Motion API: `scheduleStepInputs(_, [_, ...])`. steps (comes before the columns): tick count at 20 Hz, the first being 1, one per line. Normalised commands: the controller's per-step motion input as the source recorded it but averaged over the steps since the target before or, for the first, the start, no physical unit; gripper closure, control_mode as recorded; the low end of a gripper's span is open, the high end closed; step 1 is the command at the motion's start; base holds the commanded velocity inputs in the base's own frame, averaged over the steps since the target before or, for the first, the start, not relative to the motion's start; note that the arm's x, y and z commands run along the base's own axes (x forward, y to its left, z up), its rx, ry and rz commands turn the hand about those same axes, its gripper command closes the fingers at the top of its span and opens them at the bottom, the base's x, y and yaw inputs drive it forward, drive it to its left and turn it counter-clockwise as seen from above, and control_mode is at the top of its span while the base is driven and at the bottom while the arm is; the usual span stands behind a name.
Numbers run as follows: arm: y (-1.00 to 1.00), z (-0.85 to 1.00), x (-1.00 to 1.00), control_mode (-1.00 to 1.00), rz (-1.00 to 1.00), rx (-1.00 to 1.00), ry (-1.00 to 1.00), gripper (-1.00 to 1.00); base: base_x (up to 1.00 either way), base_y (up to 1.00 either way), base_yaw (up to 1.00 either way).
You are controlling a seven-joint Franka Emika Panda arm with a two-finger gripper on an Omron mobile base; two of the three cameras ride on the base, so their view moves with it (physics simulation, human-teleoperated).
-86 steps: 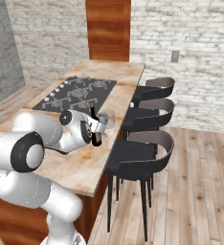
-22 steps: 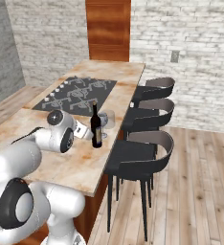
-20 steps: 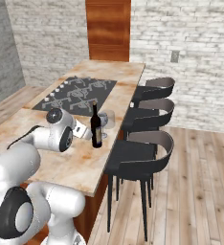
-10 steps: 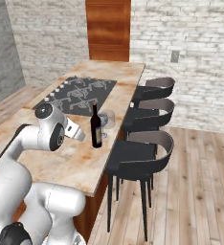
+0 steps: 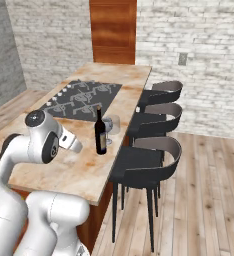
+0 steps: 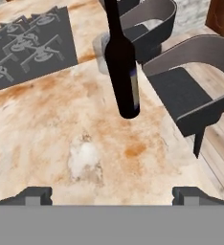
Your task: There is a wine glass and glass cup on the dining counter. Place the wine bottle next to the wine glass and the juice bottle next to the glass cup.
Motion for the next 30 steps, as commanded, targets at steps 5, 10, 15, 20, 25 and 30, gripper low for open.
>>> scheduleStepInputs(5, [0.03, 0.03, -0.44, -1.0, 0.01, 0.0, 0.0, -1.0, 0.0, 0.0, 0.0])
scheduleStepInputs(10, [0.05, 0.04, -0.42, -1.0, 0.01, 0.0, 0.0, -1.0, 0.0, 0.0, 0.0])
scheduleStepInputs(15, [0.08, 0.0, -0.41, -1.0, 0.01, 0.0, 0.0, -1.0, 0.0, 0.0, 0.0])
scheduleStepInputs(20, [0.04, 0.02, -0.38, -1.0, 0.04, 0.0, -0.02, -1.0, 0.0, 0.0, 0.0])
scheduleStepInputs(25, [-0.03, -0.06, -0.34, -1.0, 0.18, 0.0, -0.13, -1.0, 0.0, 0.0, 0.0])
scheduleStepInputs(30, [0.0, -0.02, -0.07, -1.0, 0.12, 0.0, -0.02, -1.0, 0.0, 0.0, 0.0])
